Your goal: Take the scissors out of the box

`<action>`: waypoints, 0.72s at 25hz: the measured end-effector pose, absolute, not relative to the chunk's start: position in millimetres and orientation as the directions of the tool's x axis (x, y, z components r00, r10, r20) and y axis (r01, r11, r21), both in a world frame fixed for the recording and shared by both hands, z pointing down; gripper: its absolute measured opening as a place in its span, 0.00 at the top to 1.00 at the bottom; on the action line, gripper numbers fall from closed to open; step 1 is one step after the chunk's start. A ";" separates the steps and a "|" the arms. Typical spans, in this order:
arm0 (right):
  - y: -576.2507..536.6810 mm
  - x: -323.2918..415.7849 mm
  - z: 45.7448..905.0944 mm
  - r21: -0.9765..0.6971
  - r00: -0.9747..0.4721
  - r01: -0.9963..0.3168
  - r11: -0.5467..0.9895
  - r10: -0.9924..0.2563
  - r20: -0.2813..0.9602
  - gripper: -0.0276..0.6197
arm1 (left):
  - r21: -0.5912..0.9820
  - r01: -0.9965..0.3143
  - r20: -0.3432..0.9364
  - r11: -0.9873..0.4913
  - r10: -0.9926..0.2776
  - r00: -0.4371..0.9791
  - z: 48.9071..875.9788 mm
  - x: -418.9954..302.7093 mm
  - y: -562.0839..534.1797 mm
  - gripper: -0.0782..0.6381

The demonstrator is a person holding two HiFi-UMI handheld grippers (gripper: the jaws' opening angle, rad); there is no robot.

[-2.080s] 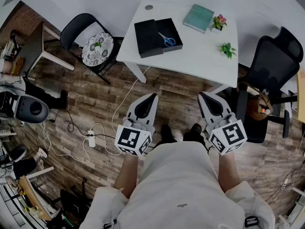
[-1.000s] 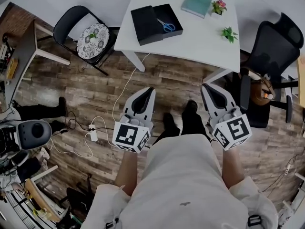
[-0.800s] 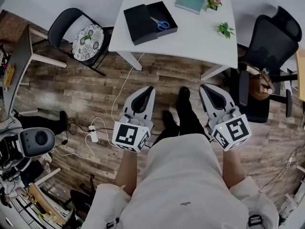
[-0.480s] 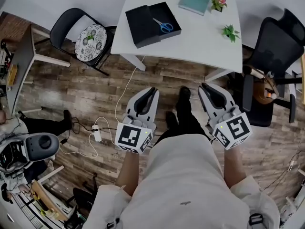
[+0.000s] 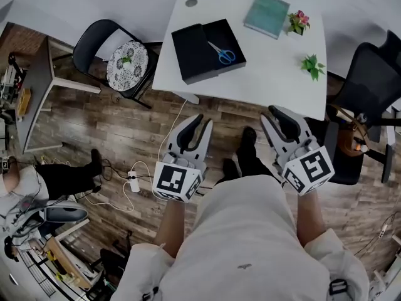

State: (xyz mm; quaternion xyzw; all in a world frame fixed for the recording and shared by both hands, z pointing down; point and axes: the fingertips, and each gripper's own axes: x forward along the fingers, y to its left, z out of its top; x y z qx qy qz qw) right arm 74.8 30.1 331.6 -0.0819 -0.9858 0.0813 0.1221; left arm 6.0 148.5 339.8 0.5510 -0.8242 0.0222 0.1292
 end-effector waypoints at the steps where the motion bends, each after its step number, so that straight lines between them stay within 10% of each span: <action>1: 23.2 69.1 331.0 -0.181 -0.957 0.142 0.973 0.182 0.226 0.82 | 0.102 -0.914 0.238 0.393 -0.902 -0.361 339.2 0.5 142.1 0.76; 18: -32.5 8.7 334.4 -0.195 -0.929 0.265 0.944 0.304 0.209 0.82 | 0.059 -0.910 0.248 0.411 -0.889 -0.386 334.8 -50.2 59.2 0.76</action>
